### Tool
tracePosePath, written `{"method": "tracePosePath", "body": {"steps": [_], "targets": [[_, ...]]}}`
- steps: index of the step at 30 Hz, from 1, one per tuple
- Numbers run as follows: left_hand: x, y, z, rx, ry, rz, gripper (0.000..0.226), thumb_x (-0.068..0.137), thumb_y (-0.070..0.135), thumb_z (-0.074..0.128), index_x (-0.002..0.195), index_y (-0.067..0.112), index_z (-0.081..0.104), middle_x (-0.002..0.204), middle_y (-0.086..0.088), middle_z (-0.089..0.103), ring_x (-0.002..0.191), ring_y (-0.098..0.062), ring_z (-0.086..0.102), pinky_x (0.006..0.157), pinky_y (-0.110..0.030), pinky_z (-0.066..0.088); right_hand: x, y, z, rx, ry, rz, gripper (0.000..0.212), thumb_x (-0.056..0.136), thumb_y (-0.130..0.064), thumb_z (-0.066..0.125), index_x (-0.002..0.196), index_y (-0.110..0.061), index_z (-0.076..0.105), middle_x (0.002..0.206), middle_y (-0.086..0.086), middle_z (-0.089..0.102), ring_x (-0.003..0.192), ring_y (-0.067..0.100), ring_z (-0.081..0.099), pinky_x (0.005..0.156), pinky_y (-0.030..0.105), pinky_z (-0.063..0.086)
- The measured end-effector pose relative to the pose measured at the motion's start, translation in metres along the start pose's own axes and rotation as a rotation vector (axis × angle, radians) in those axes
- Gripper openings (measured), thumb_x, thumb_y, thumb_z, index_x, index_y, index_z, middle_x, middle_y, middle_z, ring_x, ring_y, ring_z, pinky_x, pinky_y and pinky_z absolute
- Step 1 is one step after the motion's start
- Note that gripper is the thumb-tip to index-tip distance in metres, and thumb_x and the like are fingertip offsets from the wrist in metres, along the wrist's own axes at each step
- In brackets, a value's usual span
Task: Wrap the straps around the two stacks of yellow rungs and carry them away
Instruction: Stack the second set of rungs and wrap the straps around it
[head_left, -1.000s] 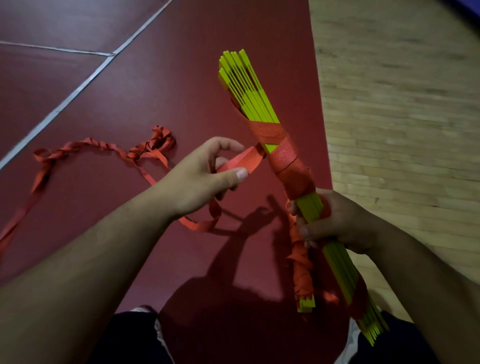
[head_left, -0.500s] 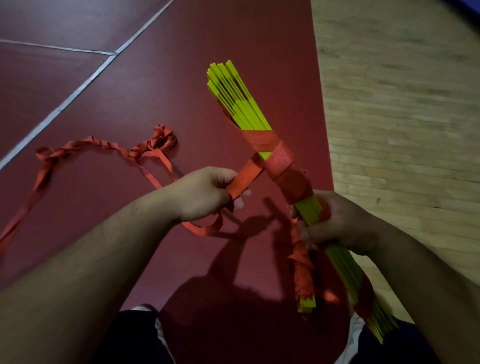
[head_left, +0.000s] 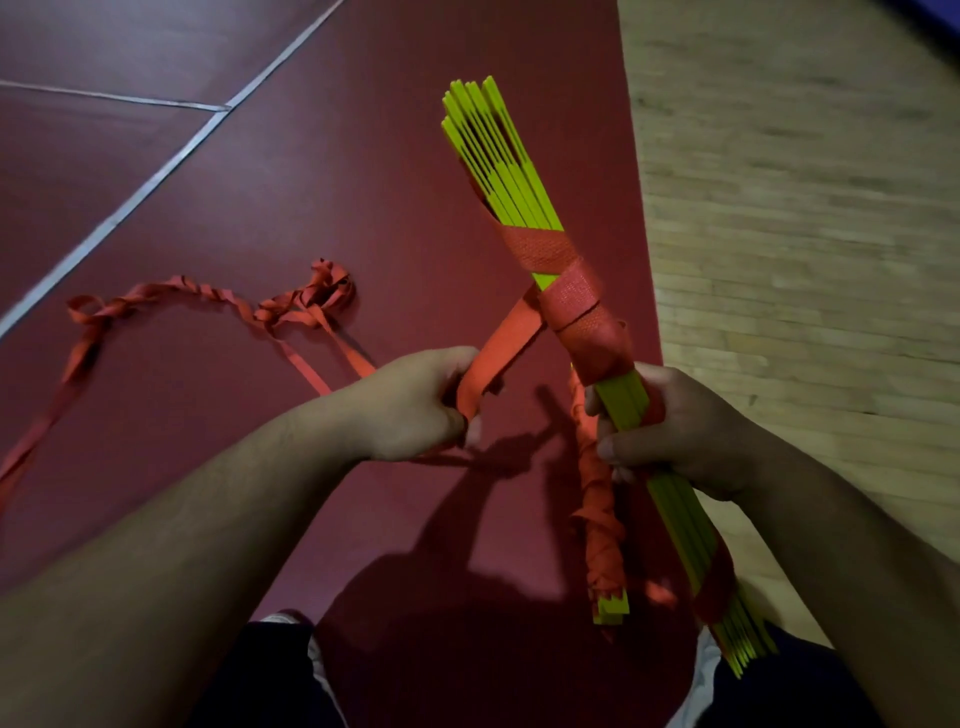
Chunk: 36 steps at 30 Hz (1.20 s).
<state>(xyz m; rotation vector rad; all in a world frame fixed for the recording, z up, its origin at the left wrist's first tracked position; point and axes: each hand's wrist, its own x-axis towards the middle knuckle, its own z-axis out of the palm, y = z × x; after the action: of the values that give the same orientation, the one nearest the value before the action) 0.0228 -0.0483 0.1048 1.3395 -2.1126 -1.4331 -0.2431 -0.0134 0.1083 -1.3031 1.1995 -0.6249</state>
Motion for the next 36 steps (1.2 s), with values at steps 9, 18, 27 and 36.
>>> {"method": "tracePosePath", "body": {"steps": [9, 18, 27, 36], "targets": [[-0.001, 0.004, -0.014, 0.016, 0.25, 0.098, 0.032, 0.096, 0.048, 0.052, 0.082, 0.031, 0.074, 0.077, 0.003, 0.068, 0.07, -0.01, 0.061, 0.071, -0.031, 0.046, -0.002, 0.002, -0.009, -0.052, 0.039, -0.008, 0.036, 0.058, -0.006, 0.077, 0.091, -0.014, 0.063, 0.071, 0.009, 0.061, 0.063, 0.032, 0.057, 0.062, 0.045, 0.053], [-0.007, 0.011, -0.004, -0.131, 0.099, 0.159, 0.033, 0.103, 0.0, 0.045, 0.111, 0.028, 0.061, 0.096, -0.003, 0.076, 0.072, -0.021, 0.069, 0.068, -0.03, 0.053, -0.001, 0.0, -0.007, -0.052, 0.037, 0.031, 0.04, 0.056, -0.007, 0.076, 0.092, -0.007, 0.06, 0.068, 0.006, 0.061, 0.058, 0.021, 0.059, 0.055, 0.036, 0.054], [0.0, 0.011, -0.003, -0.288, 0.165, 0.169, 0.026, 0.075, 0.041, 0.053, 0.074, 0.016, 0.063, 0.058, -0.001, 0.045, 0.058, -0.019, 0.037, 0.054, -0.031, 0.029, 0.002, 0.007, -0.005, -0.175, 0.053, 0.033, 0.046, 0.056, -0.01, 0.079, 0.097, -0.002, 0.06, 0.07, 0.012, 0.062, 0.061, 0.031, 0.06, 0.061, 0.046, 0.053], [-0.001, 0.007, -0.013, 0.003, 0.206, 0.183, 0.017, 0.095, 0.032, 0.055, 0.093, 0.025, 0.071, 0.095, -0.002, 0.075, 0.085, -0.021, 0.068, 0.077, -0.035, 0.053, 0.002, 0.005, -0.004, -0.388, 0.078, 0.001, 0.04, 0.053, -0.023, 0.081, 0.09, -0.014, 0.068, 0.069, 0.0, 0.067, 0.06, 0.011, 0.06, 0.062, 0.041, 0.053]]}}
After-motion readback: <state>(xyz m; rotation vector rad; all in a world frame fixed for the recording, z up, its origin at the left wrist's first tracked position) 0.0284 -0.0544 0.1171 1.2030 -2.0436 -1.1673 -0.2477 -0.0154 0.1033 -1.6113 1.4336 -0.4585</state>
